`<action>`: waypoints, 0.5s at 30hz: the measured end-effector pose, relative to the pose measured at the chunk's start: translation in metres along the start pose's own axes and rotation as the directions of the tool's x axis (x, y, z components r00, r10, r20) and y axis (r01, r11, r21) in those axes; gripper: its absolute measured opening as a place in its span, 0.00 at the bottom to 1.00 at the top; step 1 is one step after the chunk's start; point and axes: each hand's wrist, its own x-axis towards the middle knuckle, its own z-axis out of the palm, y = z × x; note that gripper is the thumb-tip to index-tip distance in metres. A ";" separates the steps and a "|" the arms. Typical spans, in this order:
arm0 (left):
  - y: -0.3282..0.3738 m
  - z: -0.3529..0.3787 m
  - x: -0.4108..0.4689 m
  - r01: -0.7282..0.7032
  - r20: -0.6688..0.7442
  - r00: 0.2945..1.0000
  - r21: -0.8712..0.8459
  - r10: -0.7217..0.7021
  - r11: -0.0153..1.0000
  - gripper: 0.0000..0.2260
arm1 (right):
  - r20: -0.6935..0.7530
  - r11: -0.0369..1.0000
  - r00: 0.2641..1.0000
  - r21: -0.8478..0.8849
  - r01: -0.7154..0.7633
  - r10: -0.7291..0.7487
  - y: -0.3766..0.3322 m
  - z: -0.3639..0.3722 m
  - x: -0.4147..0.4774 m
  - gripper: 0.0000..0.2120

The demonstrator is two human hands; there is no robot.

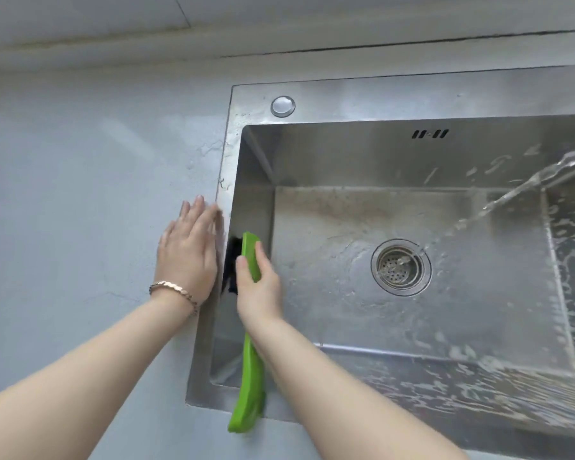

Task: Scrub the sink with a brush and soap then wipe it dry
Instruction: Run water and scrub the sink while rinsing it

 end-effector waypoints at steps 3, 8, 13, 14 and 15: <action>-0.007 0.008 -0.002 -0.017 -0.022 1.000 -0.005 0.016 1.000 0.21 | -0.065 0.962 0.970 -0.134 -0.239 0.233 0.034 0.021 -0.005 0.22; -0.007 0.011 -0.003 0.005 -0.052 0.999 -0.034 -0.007 0.999 0.21 | -0.089 0.925 0.937 -0.154 -0.347 0.337 0.039 0.015 0.017 0.18; -0.005 0.011 -0.004 0.003 -0.072 0.997 -0.048 -0.006 0.999 0.21 | -0.114 0.898 0.923 -0.211 -0.385 0.369 0.032 0.017 0.020 0.19; -0.005 0.010 -0.004 0.006 -0.070 0.997 -0.045 -0.009 0.999 0.22 | -0.114 0.877 0.910 -0.242 -0.415 0.399 0.033 0.015 0.019 0.18; -0.004 0.010 -0.005 0.008 -0.068 0.998 -0.038 -0.010 0.999 0.22 | -0.102 0.882 0.916 -0.247 -0.401 0.388 0.032 0.015 0.021 0.17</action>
